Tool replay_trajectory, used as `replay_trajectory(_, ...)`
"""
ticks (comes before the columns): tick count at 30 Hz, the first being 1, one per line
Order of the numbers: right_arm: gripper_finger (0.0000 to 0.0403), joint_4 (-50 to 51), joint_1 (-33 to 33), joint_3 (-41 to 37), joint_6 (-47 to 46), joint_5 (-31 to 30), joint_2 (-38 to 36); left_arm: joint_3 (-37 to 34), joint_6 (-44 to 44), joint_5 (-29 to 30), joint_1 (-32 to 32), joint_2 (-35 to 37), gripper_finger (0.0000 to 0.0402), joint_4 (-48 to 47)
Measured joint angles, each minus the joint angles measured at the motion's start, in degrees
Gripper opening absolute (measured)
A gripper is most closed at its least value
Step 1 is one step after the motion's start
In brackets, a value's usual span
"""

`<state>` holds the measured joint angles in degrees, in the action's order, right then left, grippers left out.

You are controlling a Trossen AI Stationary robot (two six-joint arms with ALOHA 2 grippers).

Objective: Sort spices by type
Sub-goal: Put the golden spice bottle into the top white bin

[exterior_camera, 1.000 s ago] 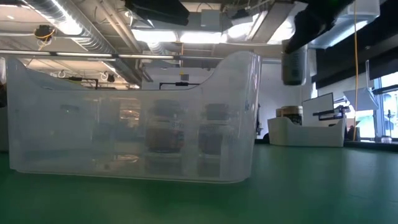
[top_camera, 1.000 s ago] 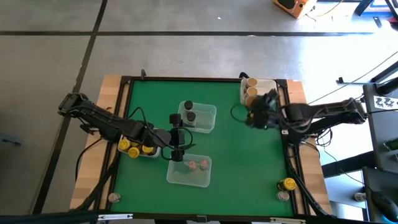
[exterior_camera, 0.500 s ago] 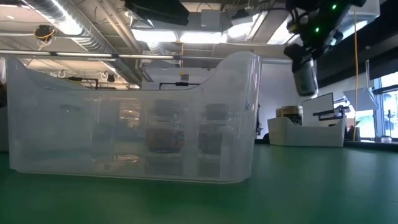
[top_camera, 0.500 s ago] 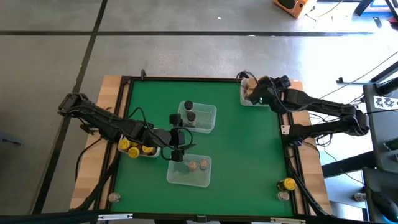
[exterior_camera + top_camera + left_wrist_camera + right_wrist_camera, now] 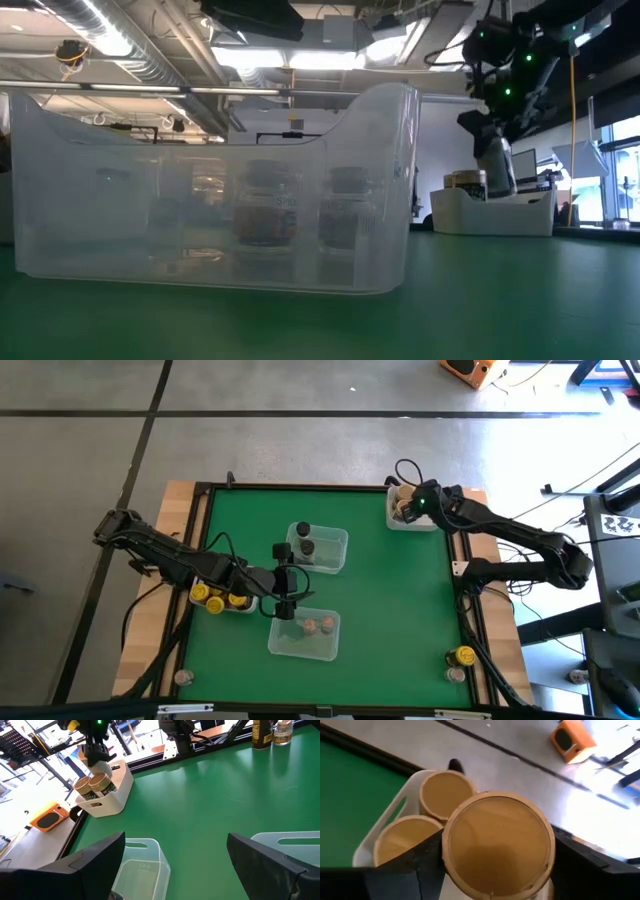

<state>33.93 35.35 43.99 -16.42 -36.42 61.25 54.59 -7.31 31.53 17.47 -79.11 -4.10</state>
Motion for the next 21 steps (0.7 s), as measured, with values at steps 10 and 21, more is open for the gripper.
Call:
replay_trajectory(10, 0.0282, -3.13, 4.59, -5.85, -0.95, 5.82, 0.02, 0.0, -0.09, 0.0, 0.0, 0.0, 0.0348, 0.0)
replay_trajectory(21, 0.0313, -4.09, 4.81, -7.28, -0.62, 7.52, 0.11, 0.0, -0.07, 0.0, 0.0, 0.0, 0.0348, 0.02)
